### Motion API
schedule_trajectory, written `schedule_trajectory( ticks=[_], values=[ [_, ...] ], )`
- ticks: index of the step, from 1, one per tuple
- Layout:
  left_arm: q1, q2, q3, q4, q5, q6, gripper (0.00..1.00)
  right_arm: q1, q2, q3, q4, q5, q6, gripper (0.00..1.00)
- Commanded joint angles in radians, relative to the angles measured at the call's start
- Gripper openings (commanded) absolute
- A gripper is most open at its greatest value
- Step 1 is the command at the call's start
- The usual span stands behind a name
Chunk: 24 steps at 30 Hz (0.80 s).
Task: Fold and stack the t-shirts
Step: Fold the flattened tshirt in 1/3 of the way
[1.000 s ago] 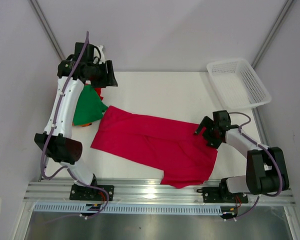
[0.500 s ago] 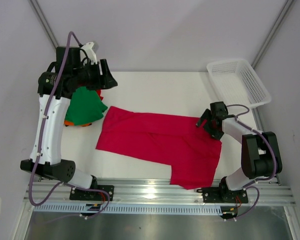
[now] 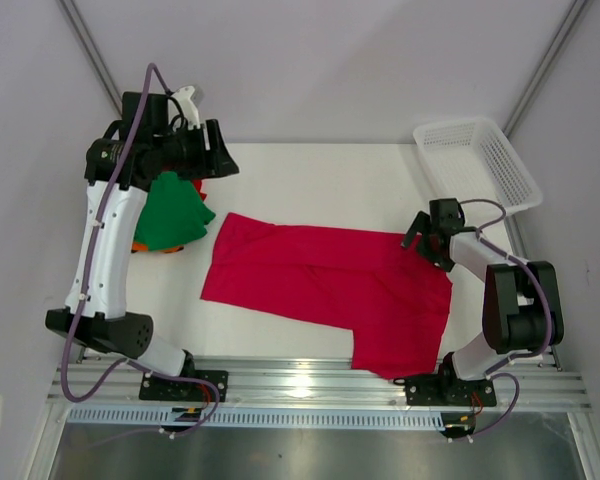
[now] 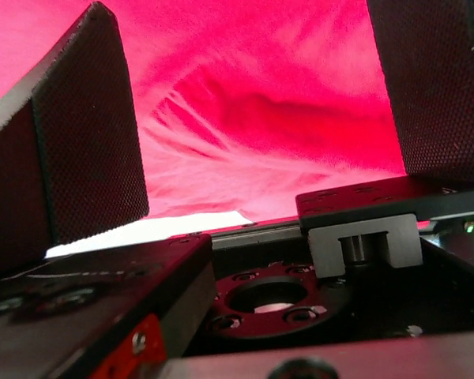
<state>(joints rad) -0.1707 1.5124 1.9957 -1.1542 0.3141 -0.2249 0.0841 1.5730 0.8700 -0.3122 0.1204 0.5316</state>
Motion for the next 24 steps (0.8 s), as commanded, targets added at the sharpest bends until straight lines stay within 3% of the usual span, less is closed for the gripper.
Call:
schedule_trajectory(
  ticks=[1,6,14,18,24],
  values=[
    [-0.004,0.011,-0.012,0.027,0.025,0.002,0.65,-0.02,-0.007,0.04,0.108,0.021,-0.07,0.99],
    [-0.004,0.014,-0.037,0.03,0.051,-0.004,0.65,-0.041,-0.007,0.012,0.223,0.012,-0.055,0.99],
    [-0.004,-0.02,-0.057,0.036,0.036,0.001,0.65,0.025,-0.103,0.09,0.076,-0.033,0.048,1.0],
    [-0.004,-0.041,-0.104,0.054,0.033,-0.002,0.65,0.037,-0.156,0.052,0.094,-0.108,0.123,0.99],
    [-0.004,-0.052,-0.107,0.048,0.02,-0.004,0.65,0.045,-0.062,0.046,0.156,-0.142,0.16,0.99]
  ],
)
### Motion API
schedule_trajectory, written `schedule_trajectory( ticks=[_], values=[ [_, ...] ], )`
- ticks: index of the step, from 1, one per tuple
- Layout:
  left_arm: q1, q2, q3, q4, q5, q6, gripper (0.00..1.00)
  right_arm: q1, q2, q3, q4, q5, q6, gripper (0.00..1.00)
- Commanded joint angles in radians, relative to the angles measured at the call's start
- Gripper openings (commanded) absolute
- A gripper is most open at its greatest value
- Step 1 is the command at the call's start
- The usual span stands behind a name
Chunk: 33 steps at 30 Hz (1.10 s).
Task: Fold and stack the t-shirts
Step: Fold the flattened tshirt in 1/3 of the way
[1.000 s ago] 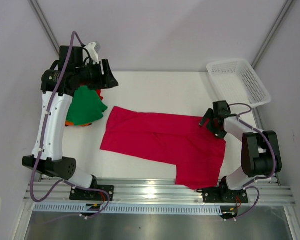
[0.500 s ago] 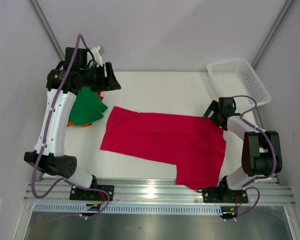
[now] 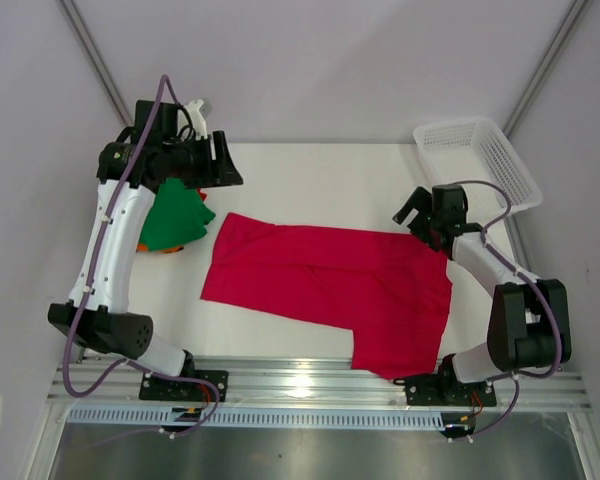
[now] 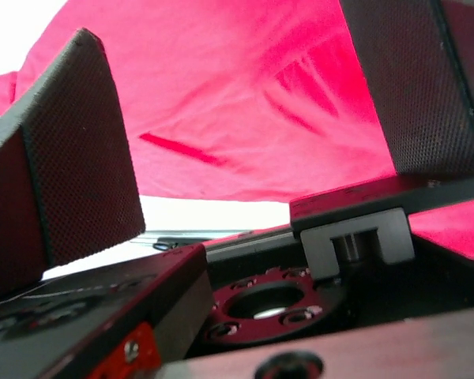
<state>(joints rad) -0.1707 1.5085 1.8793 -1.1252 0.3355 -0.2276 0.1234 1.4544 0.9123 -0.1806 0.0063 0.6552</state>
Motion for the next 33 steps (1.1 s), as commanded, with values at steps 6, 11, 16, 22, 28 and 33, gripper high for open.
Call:
schedule_trajectory(
  ticks=[6,11,16,22,28,33],
  values=[
    [-0.004,-0.054,0.047,0.004,-0.024,0.002,0.65,0.005,0.194,0.13,-0.052,-0.016,0.021,0.99],
    [-0.004,-0.06,0.052,0.002,-0.026,-0.004,0.65,0.007,0.31,0.23,-0.122,-0.006,0.023,0.99],
    [-0.004,-0.07,0.049,-0.004,-0.049,-0.003,0.65,0.007,0.409,0.304,-0.137,-0.006,0.032,0.99],
    [-0.003,-0.07,0.073,-0.015,-0.093,0.008,0.65,0.008,0.474,0.367,-0.203,-0.017,0.044,0.99],
    [-0.003,-0.065,0.069,-0.01,-0.087,-0.001,0.65,0.012,0.474,0.356,-0.198,0.023,0.017,0.99],
    [-0.003,-0.053,0.086,-0.018,-0.084,-0.003,0.65,0.015,0.543,0.421,-0.188,0.006,0.015,0.99]
  ],
)
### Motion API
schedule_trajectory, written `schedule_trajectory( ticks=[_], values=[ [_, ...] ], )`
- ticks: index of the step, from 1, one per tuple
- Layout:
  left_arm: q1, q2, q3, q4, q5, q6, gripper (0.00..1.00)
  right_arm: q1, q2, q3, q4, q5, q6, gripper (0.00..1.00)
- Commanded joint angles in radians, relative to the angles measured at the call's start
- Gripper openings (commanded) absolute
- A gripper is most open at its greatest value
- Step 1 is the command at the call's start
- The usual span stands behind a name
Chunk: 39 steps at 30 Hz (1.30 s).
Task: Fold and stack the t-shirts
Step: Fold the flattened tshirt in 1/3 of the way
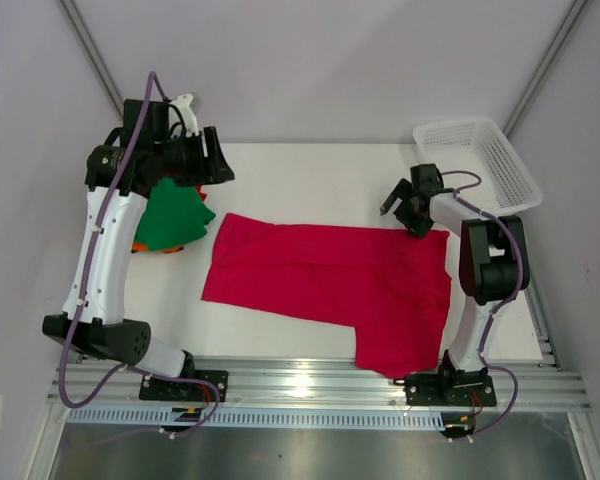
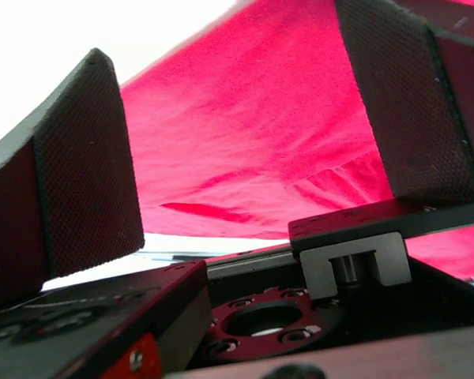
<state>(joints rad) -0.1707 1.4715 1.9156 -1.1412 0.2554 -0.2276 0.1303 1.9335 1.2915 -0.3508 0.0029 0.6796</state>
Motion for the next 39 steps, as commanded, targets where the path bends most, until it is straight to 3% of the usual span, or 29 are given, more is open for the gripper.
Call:
schedule_trajectory(
  ticks=[1,18,30,35,39],
  values=[
    [-0.003,-0.016,0.051,-0.003,-0.008,-0.003,0.65,0.011,0.071,0.052,-0.016,0.009,-0.011,0.99],
    [0.0,-0.03,0.072,-0.052,-0.051,0.014,0.65,0.023,0.249,0.301,0.019,-0.11,-0.064,0.99],
    [0.0,-0.145,-0.116,-0.028,-0.033,-0.012,0.65,0.032,0.439,0.613,-0.02,-0.167,-0.055,0.99],
    [0.0,-0.184,-0.188,-0.003,-0.018,-0.024,0.65,0.037,0.426,0.62,-0.027,-0.172,-0.058,0.99],
    [0.0,-0.188,-0.251,0.027,-0.013,-0.027,0.65,0.049,0.322,0.534,-0.001,-0.164,-0.106,0.99]
  ],
)
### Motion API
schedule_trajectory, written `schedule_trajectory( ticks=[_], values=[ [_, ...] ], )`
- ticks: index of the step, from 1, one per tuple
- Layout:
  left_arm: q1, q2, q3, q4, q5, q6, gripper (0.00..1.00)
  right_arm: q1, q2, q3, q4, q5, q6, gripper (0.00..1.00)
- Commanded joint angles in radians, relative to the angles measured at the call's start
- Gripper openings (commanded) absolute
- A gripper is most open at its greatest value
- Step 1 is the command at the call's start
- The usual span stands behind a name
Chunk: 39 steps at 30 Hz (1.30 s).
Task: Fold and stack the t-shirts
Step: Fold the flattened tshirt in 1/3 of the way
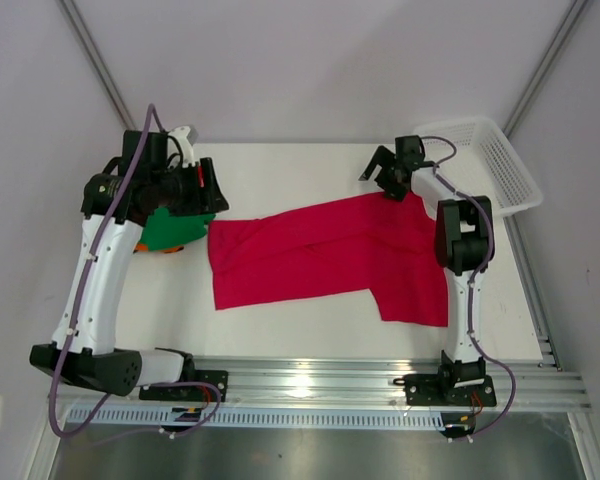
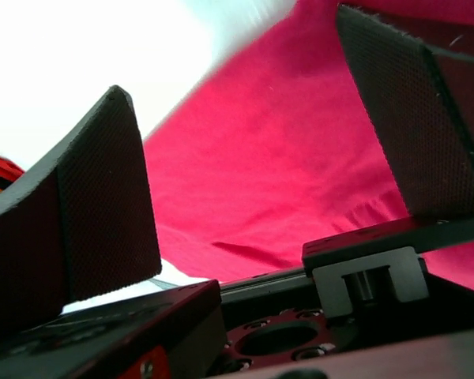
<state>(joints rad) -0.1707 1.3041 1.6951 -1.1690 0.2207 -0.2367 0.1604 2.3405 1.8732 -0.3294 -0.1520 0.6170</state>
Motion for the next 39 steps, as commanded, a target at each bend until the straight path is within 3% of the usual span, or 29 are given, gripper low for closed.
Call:
schedule_trajectory(
  ticks=[1,7,13,18,25,30,39],
  values=[
    [0.0,-0.019,-0.055,0.06,0.023,-0.019,0.65,0.021,-0.113,-0.069,-0.016,-0.009,-0.051,0.99],
    [0.0,-0.017,-0.132,0.117,0.063,-0.032,0.65,0.027,-0.358,-0.255,-0.002,0.002,-0.076,0.99],
    [0.0,-0.017,-0.12,0.117,0.043,-0.029,0.65,0.109,-0.634,-0.503,0.029,-0.006,-0.063,0.99],
    [0.0,-0.005,-0.02,0.098,0.025,-0.041,0.65,0.247,-0.731,-0.724,0.214,-0.147,0.062,0.99],
    [0.0,-0.078,0.087,0.169,-0.001,-0.111,0.66,0.473,-0.598,-0.77,0.466,-0.236,0.136,0.99],
    [0.002,-0.173,0.029,0.272,0.046,-0.151,0.72,0.582,-0.399,-0.613,0.584,-0.317,0.167,0.99],
    [0.002,-0.252,-0.149,0.23,-0.004,-0.133,0.71,0.709,-0.175,-0.316,0.581,-0.402,0.17,0.99]
  ],
)
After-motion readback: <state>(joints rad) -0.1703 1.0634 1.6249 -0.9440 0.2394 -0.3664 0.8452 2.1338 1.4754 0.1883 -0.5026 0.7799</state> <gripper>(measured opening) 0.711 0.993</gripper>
